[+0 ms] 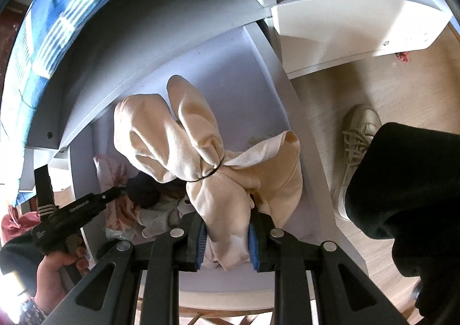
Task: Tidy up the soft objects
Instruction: 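Close the left tool on the pink strawberry-print cloth while the right tool holds the beige bundle, then lift the beige cloth bundle with the right tool over the red box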
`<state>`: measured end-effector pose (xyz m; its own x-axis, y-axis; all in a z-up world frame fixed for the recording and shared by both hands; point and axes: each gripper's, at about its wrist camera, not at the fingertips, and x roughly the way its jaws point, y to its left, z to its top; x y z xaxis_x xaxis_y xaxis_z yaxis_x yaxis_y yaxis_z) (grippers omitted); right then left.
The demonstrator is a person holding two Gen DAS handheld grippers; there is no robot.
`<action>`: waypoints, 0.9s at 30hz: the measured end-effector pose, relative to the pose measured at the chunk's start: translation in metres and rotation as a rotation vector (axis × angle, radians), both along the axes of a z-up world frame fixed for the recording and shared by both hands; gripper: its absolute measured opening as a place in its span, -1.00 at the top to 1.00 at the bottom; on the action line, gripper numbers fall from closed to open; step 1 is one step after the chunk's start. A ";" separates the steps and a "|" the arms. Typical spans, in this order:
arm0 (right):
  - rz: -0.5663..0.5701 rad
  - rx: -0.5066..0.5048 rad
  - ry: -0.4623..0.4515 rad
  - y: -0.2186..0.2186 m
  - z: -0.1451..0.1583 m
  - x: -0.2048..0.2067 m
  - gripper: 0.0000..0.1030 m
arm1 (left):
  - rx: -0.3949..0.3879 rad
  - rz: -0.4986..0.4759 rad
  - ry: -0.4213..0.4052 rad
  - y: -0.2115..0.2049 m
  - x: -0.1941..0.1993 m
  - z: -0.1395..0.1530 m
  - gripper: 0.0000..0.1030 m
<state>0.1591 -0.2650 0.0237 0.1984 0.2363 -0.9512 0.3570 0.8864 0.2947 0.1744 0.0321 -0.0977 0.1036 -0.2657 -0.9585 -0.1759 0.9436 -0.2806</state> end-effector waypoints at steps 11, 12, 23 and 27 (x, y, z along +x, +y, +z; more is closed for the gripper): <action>-0.052 0.056 -0.072 -0.008 0.029 -0.018 0.57 | -0.029 0.041 -0.076 0.006 -0.010 0.018 0.34; -0.057 0.061 -0.079 -0.009 0.032 -0.020 0.57 | -0.022 0.034 -0.075 0.011 -0.009 0.021 0.34; -0.084 0.081 -0.239 -0.025 0.124 -0.018 0.57 | 0.000 -0.035 -0.074 -0.007 0.002 0.014 0.34; -0.044 0.055 -0.303 -0.018 0.165 0.002 0.57 | -0.011 -0.037 -0.073 -0.008 0.004 0.012 0.34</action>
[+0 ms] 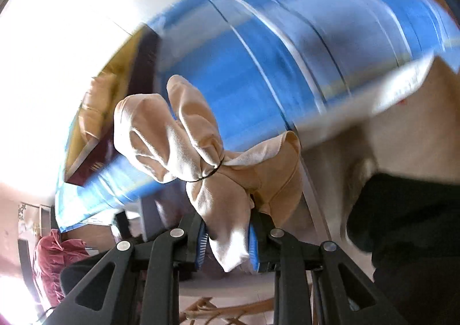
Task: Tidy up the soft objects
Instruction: 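Lift the beige cloth bundle with the right tool over the red box, then lower the beige bundle into the box and open the right tool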
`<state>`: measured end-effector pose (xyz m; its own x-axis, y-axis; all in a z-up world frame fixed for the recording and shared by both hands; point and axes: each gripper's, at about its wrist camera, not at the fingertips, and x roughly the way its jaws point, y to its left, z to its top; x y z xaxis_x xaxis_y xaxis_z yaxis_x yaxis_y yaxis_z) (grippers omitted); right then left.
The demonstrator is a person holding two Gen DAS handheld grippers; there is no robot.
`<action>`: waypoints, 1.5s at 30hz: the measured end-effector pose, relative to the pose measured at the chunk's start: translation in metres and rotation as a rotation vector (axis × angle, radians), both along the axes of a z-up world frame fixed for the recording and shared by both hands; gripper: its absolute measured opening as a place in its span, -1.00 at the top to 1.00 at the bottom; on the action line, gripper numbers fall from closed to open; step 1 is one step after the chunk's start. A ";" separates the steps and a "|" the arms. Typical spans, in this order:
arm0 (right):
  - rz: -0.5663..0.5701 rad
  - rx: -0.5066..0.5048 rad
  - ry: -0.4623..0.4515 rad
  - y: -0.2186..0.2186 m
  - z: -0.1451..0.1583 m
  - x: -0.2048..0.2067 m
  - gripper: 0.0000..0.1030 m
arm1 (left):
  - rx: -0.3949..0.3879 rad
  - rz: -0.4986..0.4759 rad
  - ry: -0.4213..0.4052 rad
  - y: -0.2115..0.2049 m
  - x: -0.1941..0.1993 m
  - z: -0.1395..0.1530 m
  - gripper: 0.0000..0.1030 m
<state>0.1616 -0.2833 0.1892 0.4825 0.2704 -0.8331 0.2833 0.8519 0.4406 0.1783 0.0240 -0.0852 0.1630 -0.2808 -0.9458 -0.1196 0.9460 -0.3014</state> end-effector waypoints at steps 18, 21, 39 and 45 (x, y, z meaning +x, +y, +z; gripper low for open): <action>0.163 -0.094 -0.040 0.102 0.079 0.192 0.57 | -0.019 -0.033 -0.018 0.001 0.006 0.002 0.34; 0.147 -0.102 0.005 0.112 0.064 0.221 0.57 | -0.036 -0.029 -0.016 0.002 0.007 0.001 0.34; 0.045 -0.242 0.102 0.124 0.023 0.291 0.50 | -0.090 -0.047 -0.050 0.007 0.006 0.009 0.35; 0.041 -0.308 0.120 0.126 0.015 0.295 0.30 | -0.096 -0.040 -0.047 0.010 0.007 0.014 0.35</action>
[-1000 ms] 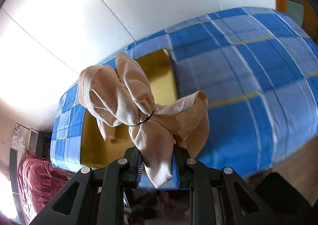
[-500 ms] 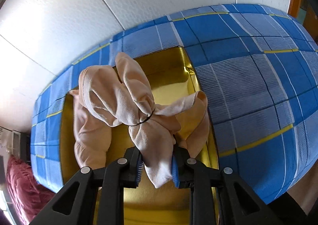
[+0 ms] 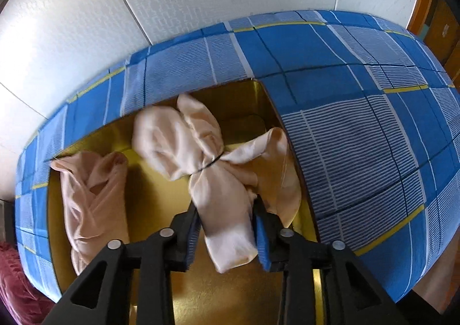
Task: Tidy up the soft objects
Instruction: 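Lower the beige bundle into the box and open the right tool, then regrip the strawberry-print cloth with the left tool while the right tool returns to the shelf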
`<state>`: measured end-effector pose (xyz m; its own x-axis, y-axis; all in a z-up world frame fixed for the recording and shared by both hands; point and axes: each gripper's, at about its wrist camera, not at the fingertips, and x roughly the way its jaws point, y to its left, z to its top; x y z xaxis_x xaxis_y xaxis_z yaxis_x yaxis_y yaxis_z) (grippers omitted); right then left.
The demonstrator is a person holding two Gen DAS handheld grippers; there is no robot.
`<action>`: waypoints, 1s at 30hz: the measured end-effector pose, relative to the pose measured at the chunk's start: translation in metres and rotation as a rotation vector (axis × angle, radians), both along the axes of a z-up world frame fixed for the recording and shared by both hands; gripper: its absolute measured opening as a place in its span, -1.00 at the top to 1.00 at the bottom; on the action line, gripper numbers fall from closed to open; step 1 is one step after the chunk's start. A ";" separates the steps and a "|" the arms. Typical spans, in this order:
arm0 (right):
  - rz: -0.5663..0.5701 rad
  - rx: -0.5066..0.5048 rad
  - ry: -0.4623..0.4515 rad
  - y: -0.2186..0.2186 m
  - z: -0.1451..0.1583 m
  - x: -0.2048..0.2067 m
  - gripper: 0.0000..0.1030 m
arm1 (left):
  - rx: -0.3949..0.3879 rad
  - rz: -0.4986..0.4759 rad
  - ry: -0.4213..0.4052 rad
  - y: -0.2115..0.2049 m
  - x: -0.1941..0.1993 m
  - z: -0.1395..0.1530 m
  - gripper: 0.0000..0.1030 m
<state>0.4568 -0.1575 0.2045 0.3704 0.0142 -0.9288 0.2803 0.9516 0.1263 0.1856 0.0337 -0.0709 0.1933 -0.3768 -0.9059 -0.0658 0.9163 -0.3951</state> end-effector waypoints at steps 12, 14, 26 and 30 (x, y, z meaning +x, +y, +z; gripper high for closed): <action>0.019 -0.026 -0.106 -0.007 0.035 -0.021 0.26 | -0.014 -0.003 0.015 -0.010 0.000 0.001 0.39; 0.027 -0.015 -0.117 -0.011 0.040 -0.026 0.26 | -0.017 -0.005 0.008 -0.011 -0.001 0.003 0.46; 0.197 -0.005 -0.215 -0.017 0.052 -0.110 0.26 | 0.019 0.063 0.030 0.008 -0.008 -0.003 0.44; 0.274 -0.009 -0.274 -0.022 0.054 -0.153 0.26 | 0.047 0.128 0.091 0.026 -0.012 -0.019 -0.07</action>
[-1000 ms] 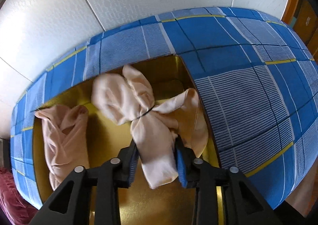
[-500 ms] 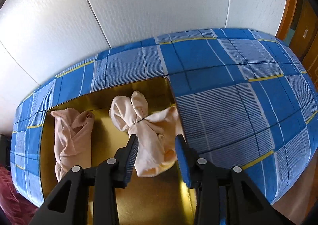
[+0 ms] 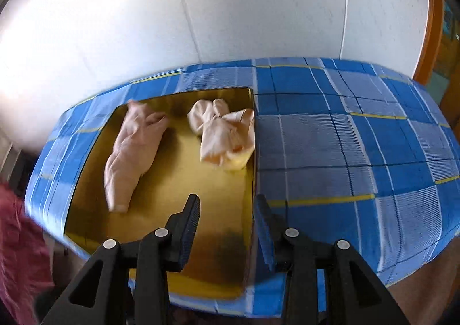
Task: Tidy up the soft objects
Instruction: 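Regrip the strawberry-print cloth with the left tool while the right tool returns to the shelf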
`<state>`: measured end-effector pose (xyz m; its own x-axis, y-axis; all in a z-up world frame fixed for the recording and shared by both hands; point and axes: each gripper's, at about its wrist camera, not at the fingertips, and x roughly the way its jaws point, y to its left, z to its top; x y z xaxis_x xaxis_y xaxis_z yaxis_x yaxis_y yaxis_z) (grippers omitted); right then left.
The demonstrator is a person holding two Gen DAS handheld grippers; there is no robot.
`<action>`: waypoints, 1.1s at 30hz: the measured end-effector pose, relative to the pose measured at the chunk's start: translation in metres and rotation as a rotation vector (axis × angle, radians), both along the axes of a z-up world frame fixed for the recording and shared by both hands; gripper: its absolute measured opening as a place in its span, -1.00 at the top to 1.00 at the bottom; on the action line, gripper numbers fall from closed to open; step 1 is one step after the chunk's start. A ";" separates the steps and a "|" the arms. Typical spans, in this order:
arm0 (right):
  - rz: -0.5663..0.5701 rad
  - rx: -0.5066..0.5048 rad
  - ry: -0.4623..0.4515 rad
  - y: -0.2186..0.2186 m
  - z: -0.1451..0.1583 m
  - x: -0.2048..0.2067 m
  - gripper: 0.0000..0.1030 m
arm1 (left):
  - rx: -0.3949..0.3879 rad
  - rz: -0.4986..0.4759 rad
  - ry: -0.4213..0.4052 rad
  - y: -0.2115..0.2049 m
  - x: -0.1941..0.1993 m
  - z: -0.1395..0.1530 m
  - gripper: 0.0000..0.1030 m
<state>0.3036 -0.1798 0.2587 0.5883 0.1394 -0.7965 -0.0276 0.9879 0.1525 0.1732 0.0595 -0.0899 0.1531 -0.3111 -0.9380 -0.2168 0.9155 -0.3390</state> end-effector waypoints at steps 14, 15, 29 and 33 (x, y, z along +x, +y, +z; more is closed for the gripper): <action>0.027 0.045 0.104 -0.049 -0.088 -0.114 0.25 | 0.053 -0.058 0.045 -0.032 0.016 -0.025 -0.46; 0.018 0.051 0.132 -0.050 -0.098 -0.118 0.26 | 0.052 -0.055 0.049 -0.033 0.017 -0.026 -0.47; -0.141 -0.084 0.715 -0.046 -0.301 -0.107 0.24 | 0.007 -0.020 0.025 -0.028 0.020 -0.028 -0.61; -0.143 -0.173 0.743 -0.042 -0.322 -0.102 0.13 | 0.010 0.012 0.011 -0.022 0.018 -0.025 -0.69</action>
